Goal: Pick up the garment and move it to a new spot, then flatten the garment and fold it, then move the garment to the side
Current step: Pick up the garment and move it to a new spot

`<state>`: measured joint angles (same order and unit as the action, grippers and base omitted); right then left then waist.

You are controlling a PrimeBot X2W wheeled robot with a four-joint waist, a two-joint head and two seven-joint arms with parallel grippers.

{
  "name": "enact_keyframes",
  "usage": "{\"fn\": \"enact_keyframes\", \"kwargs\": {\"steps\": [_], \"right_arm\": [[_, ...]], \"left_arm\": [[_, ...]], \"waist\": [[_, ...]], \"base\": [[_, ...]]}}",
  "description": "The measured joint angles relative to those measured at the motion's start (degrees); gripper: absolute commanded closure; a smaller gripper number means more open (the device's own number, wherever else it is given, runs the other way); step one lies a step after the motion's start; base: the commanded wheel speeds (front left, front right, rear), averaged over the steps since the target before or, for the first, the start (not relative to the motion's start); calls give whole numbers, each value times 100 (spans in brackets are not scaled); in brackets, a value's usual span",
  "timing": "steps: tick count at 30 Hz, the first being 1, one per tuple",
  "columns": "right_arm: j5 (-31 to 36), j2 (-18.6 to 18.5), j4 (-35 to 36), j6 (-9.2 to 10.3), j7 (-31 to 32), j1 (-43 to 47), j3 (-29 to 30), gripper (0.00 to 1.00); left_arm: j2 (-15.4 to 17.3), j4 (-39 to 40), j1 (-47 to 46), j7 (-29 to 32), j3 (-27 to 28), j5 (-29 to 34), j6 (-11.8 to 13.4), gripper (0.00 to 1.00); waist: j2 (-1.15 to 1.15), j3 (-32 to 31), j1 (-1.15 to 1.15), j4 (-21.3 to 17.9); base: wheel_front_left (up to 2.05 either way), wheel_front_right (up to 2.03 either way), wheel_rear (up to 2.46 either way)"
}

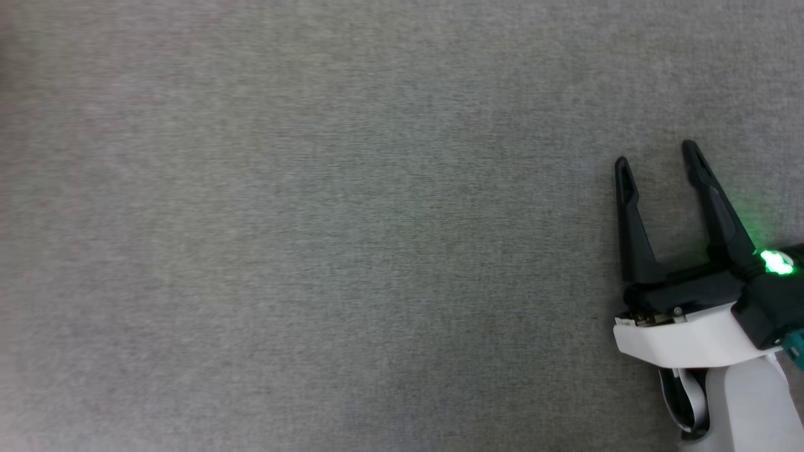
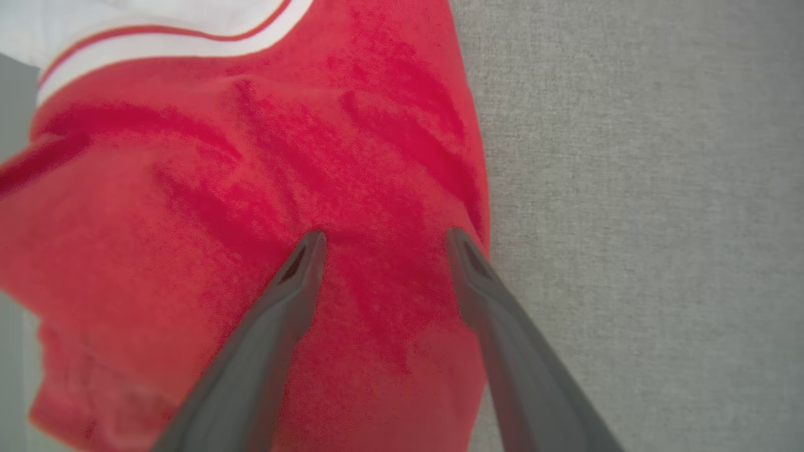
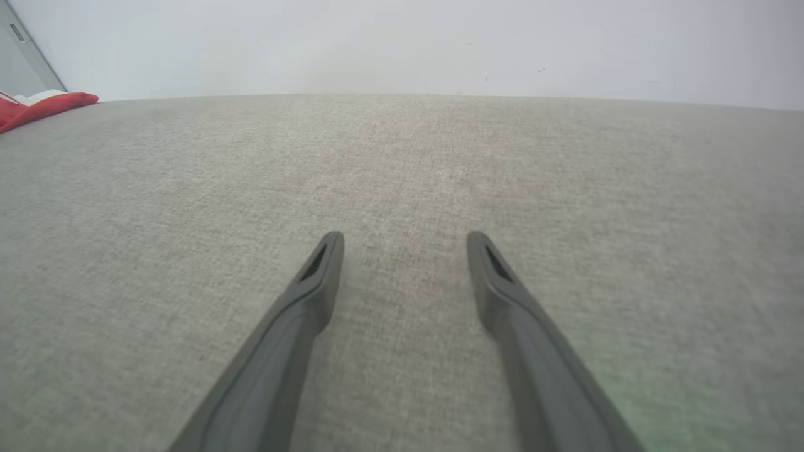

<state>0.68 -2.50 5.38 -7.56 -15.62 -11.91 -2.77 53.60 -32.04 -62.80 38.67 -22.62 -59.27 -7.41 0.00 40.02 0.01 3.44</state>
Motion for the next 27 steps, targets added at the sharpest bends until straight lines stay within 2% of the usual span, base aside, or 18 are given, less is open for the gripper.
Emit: {"fn": "enact_keyframes", "kwargs": {"steps": [6,7,8,9,10,15,27], "right_arm": [[-163,19,60,-3,-10,-113,-22,0],[-166,20,66,-4,-11,-115,-24,0],[-166,20,66,-5,-24,-116,-25,0],[-166,21,66,-8,-24,-117,-27,0],[-166,21,58,-8,-25,-118,-27,0],[-143,21,-42,-8,-22,-122,18,0],[-70,-25,-539,4,52,106,37,0]], "left_arm": [[-16,-580,-240,417,-179,-49,0,0],[-14,-648,-277,441,-207,-45,-4,11],[-15,-714,-314,456,-226,-41,-10,60],[-27,-777,-324,449,-222,-54,-10,60],[-52,-826,-325,427,-219,-93,-10,100],[-167,-896,-279,87,-294,-187,-8,100],[-187,-441,65,-2037,-835,142,-8,100]], "waist": [[0,210,-1,-243],[0,227,-1,-269],[0,237,-2,-291],[0,239,-2,-307],[0,231,-2,-315],[0,107,-2,-305],[0,-846,-1,-173]], "base": [[0,0,0],[0,0,0],[0,0,0],[0,0,0],[0,0,0],[0,0,0],[0,0,0]]}}
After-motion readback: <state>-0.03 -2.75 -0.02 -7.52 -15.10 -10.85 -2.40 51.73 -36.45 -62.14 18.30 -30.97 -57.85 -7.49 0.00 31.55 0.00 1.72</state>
